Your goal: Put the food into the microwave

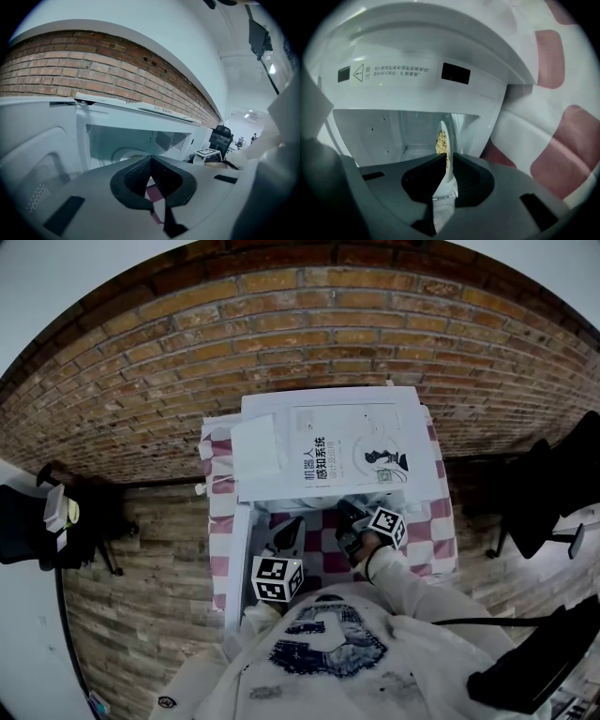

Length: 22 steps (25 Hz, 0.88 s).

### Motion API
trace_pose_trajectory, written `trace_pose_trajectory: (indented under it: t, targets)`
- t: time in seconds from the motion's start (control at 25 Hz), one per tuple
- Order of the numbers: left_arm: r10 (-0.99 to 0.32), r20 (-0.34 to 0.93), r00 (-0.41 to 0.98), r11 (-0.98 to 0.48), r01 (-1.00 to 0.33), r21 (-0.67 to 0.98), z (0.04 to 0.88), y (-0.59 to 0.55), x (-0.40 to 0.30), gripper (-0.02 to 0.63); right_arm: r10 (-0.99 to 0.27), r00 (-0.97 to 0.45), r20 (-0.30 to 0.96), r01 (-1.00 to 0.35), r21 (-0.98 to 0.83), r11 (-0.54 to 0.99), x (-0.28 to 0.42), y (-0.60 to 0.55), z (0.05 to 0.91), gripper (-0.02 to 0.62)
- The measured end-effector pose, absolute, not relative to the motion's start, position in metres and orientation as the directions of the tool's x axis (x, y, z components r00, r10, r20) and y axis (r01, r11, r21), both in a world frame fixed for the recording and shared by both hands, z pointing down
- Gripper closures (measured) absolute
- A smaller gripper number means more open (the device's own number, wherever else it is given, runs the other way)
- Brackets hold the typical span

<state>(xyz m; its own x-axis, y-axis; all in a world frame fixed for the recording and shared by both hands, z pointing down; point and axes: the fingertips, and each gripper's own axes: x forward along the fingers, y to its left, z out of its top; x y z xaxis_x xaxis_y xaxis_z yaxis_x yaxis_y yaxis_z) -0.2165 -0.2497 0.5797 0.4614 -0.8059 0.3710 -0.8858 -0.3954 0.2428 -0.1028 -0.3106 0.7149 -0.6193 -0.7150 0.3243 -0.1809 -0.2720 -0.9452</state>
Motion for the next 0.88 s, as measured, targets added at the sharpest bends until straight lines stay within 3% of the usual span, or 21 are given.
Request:
trace_pose_trajectory:
  t: [0.32,0.64,0.88]
  targets:
    - [-0.803,0.374,0.465,-0.409,-0.885,0.222,0.581,-0.243,-0.206,0.598,-0.717,-0.621,0.315,-0.213,-0.949,-0.233,-0.084,-0.296,0.702,0.565]
    - [-0.812,0.347,0.470,-0.429,-0.883,0.192,0.566,-0.242,-0.196,0.598,-0.707,-0.657,0.262,-0.349,-0.937,-0.023,-0.077,-0.282,0.651,0.565]
    - [-0.824,0.317,0.469,-0.442,-0.883,0.157,0.544,-0.245,-0.191,0.598,-0.697,-0.669,0.260,-0.527,-0.827,0.198,-0.079,-0.270,0.605,0.566]
